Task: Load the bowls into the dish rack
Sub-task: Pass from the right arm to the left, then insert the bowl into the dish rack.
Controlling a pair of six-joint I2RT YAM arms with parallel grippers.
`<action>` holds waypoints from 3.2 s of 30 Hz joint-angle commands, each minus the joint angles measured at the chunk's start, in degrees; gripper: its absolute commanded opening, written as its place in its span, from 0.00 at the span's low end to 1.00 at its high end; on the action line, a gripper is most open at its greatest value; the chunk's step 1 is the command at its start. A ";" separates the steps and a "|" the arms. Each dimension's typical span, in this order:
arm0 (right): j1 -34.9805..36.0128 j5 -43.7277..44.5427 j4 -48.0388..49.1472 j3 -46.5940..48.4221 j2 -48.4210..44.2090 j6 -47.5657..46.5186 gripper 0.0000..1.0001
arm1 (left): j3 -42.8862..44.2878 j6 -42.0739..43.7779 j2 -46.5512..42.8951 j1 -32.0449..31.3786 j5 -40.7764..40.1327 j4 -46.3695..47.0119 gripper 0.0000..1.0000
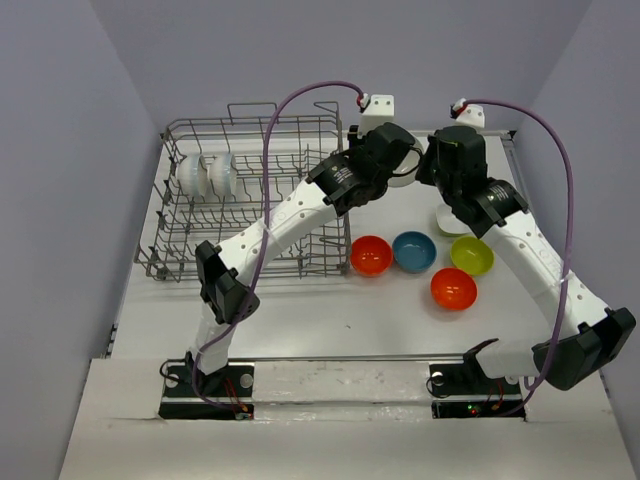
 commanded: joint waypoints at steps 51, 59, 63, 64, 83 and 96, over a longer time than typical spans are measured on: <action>4.07 -1.81 6.93 1.22 -3.52 -0.57 0.37 | -5.00 -1.06 -8.46 -0.63 -4.97 2.76 0.00; 4.07 -1.54 7.02 1.22 -3.61 -0.57 0.43 | -5.70 -0.71 -9.95 -0.72 -5.85 4.51 0.00; 4.07 -0.40 6.93 0.96 -4.92 -0.66 0.46 | -5.79 0.08 -11.09 -0.72 -7.25 5.48 0.00; 4.07 -0.05 6.84 0.96 -5.28 -0.66 0.46 | -5.88 0.26 -11.36 -0.72 -7.43 5.66 0.00; 4.07 -0.39 5.35 2.89 -2.13 0.84 0.57 | -6.67 3.16 -20.32 7.27 -10.95 4.43 0.00; 4.07 -9.44 3.42 9.13 8.25 1.45 0.57 | -1.31 9.92 -17.51 17.20 -23.07 -2.16 0.00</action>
